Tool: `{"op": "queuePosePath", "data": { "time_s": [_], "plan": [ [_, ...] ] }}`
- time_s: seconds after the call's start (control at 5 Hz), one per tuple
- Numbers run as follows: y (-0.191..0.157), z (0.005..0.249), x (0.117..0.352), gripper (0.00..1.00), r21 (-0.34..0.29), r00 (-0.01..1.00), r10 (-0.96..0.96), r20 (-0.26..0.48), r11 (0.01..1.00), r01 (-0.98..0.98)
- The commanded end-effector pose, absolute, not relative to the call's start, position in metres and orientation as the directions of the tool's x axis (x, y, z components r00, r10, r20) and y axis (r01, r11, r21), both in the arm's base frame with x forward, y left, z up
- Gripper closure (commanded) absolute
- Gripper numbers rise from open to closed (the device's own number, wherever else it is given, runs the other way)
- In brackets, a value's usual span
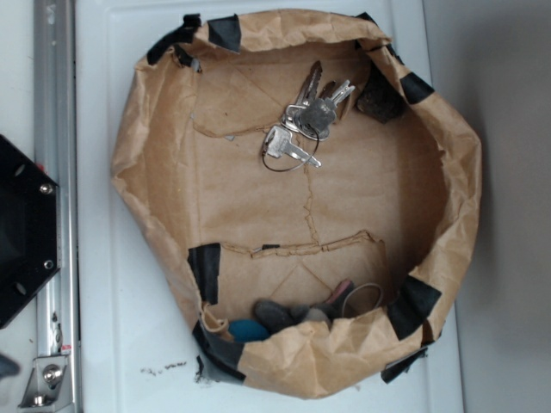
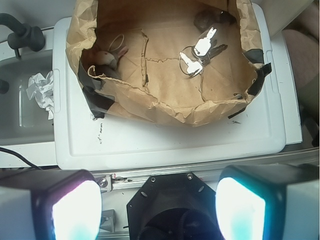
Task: Grab the silver keys.
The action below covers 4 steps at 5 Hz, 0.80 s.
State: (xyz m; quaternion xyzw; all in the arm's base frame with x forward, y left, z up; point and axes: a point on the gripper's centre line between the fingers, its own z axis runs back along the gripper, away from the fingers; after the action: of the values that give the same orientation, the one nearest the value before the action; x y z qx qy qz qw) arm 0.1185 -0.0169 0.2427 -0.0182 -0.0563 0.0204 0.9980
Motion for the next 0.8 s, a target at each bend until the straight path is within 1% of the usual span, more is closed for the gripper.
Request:
{"op": "queuePosePath", "data": {
  "time_s": [0.0,0.2,0.4,0.6],
  "plan": [
    [-0.017,0.243,0.118,0.0,-0.039,0.993,0.043,0.112,0.999,-0.039],
    [-0.022,0.227,0.168,0.0,-0.024,0.977,0.165,0.137,0.986,-0.163],
    [-0.017,0.217,0.22,0.0,-0.025,0.943,0.258,0.211,0.966,-0.259],
    [-0.005,0.181,0.269,0.0,-0.016,0.93,0.284,0.235,0.957,-0.288]
  ]
}}
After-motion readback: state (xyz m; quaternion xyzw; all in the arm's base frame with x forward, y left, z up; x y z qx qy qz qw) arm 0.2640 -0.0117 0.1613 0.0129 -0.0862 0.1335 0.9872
